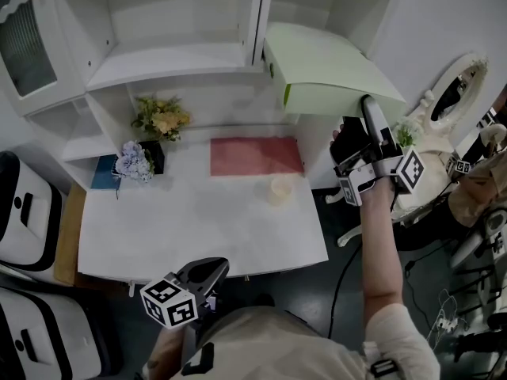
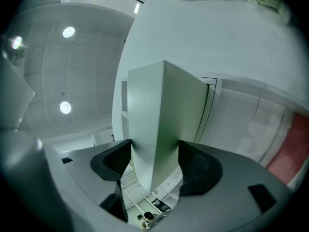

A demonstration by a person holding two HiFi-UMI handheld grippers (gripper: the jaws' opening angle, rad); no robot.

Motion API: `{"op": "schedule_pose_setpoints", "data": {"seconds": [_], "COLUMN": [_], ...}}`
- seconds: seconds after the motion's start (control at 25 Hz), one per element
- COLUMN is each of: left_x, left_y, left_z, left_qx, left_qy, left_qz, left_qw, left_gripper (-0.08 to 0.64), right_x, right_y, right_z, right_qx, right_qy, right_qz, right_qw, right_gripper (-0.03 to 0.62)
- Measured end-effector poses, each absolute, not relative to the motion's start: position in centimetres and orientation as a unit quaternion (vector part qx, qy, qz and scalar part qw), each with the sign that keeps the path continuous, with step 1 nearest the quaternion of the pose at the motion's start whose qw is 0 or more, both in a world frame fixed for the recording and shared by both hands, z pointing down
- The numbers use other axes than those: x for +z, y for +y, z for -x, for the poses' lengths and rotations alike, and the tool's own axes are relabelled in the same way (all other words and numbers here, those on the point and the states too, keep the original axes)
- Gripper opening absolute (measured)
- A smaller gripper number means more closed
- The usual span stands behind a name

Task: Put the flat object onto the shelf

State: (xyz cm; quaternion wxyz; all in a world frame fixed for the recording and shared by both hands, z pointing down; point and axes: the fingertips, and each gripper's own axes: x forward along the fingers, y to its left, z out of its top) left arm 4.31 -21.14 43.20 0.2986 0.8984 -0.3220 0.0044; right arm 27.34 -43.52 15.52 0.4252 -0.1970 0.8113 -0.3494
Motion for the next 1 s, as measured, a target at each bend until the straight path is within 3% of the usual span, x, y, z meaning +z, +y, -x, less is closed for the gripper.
{"op": "schedule_pose_setpoints", "data": {"seconds": [1.0], "left_x": [43.4], "left_y": [-21.1], "left_z": [-3.8], "left_qx": [0.002], "left_qy": [-0.336], "left_qz": [-0.893], "left_qw": [0.298], "left_gripper": [0.014], "right_x": [16.1], "right_y": [-46.7], "right_z": [-26.9], "right_qx": [-0.35], "right_qy": [0.811], "right_qz": [0.22], "right_qw": [0.414], "right_gripper": [0.313]}}
